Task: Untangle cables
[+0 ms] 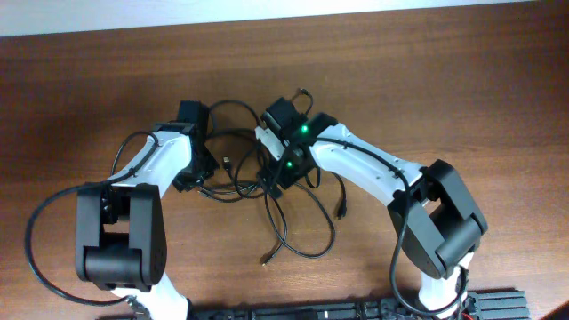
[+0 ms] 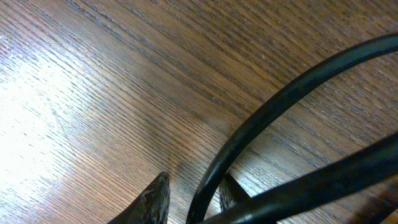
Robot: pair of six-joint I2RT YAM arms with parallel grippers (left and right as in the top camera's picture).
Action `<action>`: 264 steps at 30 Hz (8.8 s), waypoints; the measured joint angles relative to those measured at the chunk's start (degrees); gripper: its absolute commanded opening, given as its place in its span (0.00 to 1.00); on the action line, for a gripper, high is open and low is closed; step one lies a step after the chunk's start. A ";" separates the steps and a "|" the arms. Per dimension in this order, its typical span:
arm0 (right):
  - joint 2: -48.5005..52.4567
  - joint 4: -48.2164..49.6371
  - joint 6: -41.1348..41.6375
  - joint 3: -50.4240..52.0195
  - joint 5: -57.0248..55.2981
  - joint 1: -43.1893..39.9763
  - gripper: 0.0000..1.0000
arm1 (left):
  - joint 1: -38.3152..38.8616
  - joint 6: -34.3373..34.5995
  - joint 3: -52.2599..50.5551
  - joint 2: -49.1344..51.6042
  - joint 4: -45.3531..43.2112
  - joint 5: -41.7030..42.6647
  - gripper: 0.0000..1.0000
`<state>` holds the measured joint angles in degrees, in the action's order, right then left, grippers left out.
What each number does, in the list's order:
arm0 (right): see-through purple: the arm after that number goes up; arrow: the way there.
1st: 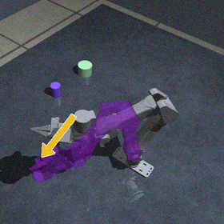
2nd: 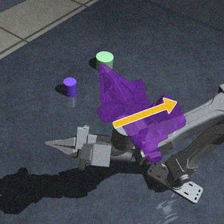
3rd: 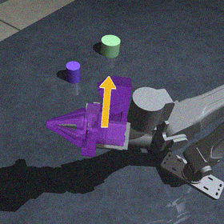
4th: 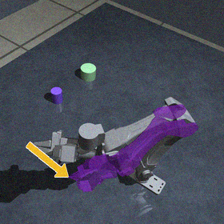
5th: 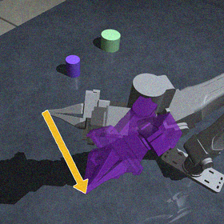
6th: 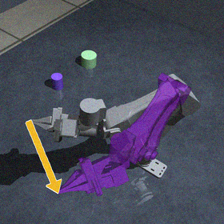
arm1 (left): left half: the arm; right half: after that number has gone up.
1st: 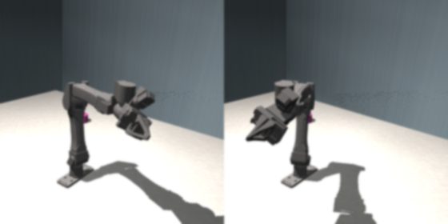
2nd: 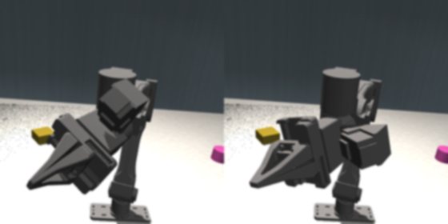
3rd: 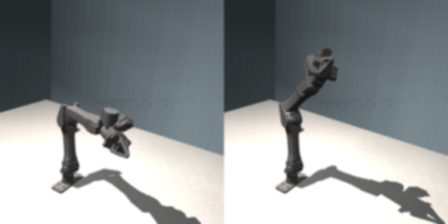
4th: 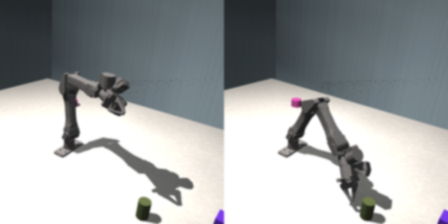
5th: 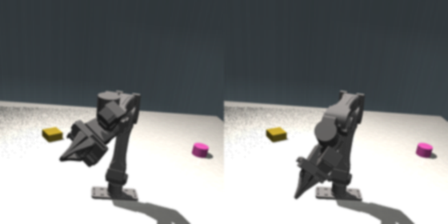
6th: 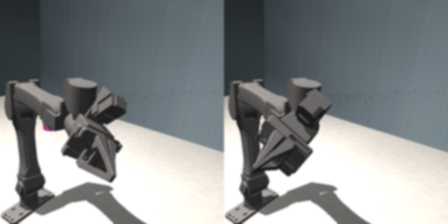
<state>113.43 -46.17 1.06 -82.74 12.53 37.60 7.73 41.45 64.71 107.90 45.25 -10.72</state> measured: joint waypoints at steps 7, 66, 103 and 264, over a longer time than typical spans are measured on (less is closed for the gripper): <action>0.00 1.44 4.98 -1.38 2.25 0.61 0.99 | 0.00 0.00 0.00 0.00 0.00 -0.02 0.29; -42.62 -9.62 3.17 -5.22 -14.23 -25.94 0.04 | -0.20 -22.05 3.96 -25.00 7.56 12.24 0.99; -38.14 -11.06 7.39 -5.22 -29.64 -33.29 0.04 | -0.20 -28.65 4.52 -62.90 24.28 8.76 0.99; 23.47 55.69 9.64 -6.95 -20.22 -66.42 0.99 | -0.20 -28.65 4.50 -62.90 24.39 8.74 0.99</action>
<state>136.90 9.52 10.70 -89.69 -7.68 -28.82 7.53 12.80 69.21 44.99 69.65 -1.98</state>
